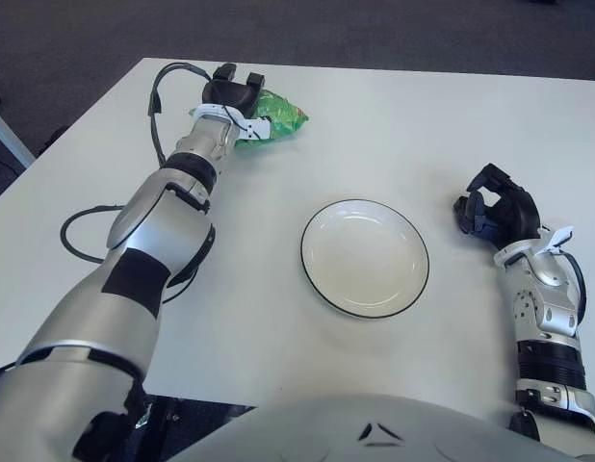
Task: Put the snack into the plate.
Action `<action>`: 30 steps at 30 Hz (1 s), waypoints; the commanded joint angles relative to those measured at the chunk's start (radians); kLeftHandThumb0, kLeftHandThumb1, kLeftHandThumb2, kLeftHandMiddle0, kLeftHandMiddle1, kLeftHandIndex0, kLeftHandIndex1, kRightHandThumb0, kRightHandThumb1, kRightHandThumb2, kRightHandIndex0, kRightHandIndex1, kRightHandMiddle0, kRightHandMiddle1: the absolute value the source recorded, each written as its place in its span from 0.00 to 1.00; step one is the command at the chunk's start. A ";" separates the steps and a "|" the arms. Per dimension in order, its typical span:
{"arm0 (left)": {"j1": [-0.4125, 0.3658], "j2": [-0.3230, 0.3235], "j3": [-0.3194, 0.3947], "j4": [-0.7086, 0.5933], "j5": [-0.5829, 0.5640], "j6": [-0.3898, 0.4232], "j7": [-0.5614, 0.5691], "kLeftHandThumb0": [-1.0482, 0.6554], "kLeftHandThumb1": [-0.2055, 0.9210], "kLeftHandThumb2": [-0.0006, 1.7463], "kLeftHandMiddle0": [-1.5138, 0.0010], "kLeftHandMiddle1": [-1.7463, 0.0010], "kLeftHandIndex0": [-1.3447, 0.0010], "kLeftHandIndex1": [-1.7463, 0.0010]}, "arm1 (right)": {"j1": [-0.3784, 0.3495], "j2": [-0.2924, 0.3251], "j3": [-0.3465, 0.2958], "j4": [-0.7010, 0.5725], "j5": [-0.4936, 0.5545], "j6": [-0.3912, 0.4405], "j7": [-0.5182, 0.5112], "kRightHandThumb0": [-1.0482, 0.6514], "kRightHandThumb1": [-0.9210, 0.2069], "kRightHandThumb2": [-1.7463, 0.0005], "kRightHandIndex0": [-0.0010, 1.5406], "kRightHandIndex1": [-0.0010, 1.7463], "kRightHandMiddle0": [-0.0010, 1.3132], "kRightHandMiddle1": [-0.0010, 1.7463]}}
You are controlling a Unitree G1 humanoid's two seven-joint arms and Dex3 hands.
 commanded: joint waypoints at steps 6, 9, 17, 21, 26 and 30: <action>0.056 0.002 0.033 0.014 -0.043 0.033 -0.037 0.00 1.00 0.75 0.82 0.95 1.00 0.62 | 0.074 0.030 0.020 0.035 0.006 0.078 0.004 0.34 0.51 0.27 0.81 1.00 0.45 1.00; 0.065 0.004 0.037 0.014 -0.051 0.034 -0.037 0.00 1.00 0.75 0.80 0.95 1.00 0.62 | 0.075 0.029 0.020 0.033 0.007 0.081 0.005 0.34 0.51 0.27 0.81 1.00 0.45 1.00; 0.099 0.004 0.081 0.016 -0.097 0.036 -0.066 0.00 1.00 0.76 0.71 0.90 1.00 0.61 | 0.081 0.024 0.024 0.033 0.000 0.066 0.020 0.34 0.51 0.27 0.82 1.00 0.45 1.00; 0.108 0.002 0.093 0.017 -0.110 0.036 -0.078 0.00 1.00 0.75 0.71 0.85 1.00 0.60 | 0.082 0.021 0.027 0.029 -0.008 0.072 0.018 0.34 0.51 0.27 0.82 1.00 0.45 1.00; 0.120 0.005 0.082 0.015 -0.097 0.013 -0.055 0.00 1.00 0.75 0.78 0.62 1.00 0.56 | 0.083 0.019 0.028 0.025 -0.006 0.078 0.019 0.34 0.51 0.27 0.82 1.00 0.45 1.00; 0.132 0.008 0.074 0.012 -0.092 -0.012 -0.034 0.01 1.00 0.75 0.80 0.53 1.00 0.52 | 0.083 0.018 0.028 0.024 -0.003 0.079 0.019 0.34 0.51 0.27 0.82 1.00 0.45 1.00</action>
